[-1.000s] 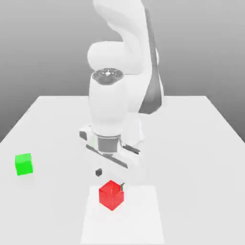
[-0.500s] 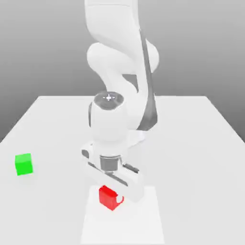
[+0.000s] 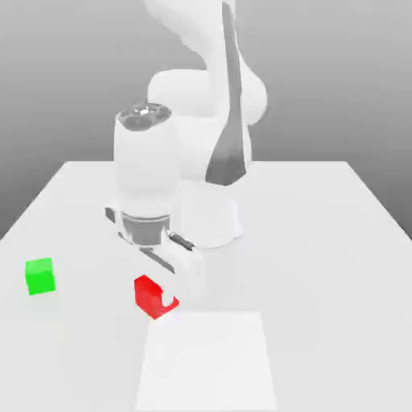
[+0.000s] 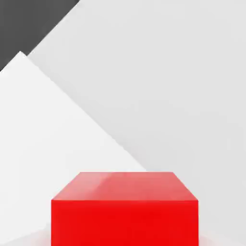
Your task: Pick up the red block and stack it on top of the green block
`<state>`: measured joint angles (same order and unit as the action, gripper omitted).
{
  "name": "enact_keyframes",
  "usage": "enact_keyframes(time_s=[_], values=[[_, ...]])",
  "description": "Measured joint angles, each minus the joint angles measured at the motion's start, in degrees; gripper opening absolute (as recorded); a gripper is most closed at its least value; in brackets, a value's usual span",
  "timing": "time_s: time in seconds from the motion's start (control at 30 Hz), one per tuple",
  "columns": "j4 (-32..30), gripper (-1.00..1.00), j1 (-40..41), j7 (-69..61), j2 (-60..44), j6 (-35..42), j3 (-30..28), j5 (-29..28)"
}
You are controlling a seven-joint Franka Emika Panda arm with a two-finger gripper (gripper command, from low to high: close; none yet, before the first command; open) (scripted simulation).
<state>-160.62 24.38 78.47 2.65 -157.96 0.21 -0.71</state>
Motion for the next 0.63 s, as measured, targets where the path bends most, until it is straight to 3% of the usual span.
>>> enact_keyframes(time_s=[0.3,0.5,0.53,0.63], values=[[2.8,-1.00,19.5,-3.0,2.5,5.1,-12.4,-1.8],[3.6,-1.00,21.8,-7.4,-7.4,-3.8,-12.1,3.7],[3.7,1.00,22.2,-8.4,-9.2,-5.5,-11.3,5.1],[3.7,1.00,22.2,-8.4,-9.2,-5.5,-11.3,5.1]])
